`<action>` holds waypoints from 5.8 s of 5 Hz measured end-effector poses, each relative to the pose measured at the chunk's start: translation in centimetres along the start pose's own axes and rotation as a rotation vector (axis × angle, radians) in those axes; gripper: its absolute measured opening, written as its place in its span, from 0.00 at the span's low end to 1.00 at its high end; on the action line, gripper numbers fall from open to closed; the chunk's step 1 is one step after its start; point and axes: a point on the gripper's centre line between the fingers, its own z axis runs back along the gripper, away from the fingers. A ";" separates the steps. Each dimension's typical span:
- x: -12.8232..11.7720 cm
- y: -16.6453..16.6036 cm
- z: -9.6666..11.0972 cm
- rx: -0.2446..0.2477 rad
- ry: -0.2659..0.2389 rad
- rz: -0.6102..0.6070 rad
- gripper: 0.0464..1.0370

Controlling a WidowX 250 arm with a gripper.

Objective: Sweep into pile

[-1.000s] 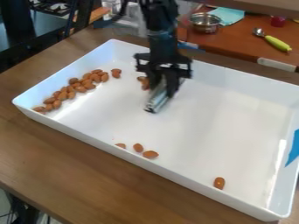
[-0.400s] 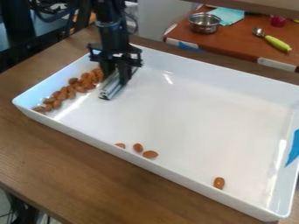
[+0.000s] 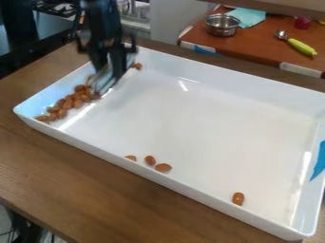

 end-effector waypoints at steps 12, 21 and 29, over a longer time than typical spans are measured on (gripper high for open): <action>-12.4 -23.1 -6.3 -0.035 -0.124 -0.052 0.33; -7.7 0.2 -2.5 0.187 -0.249 -0.127 0.33; -9.9 -23.8 -1.1 0.174 -0.096 -0.116 0.33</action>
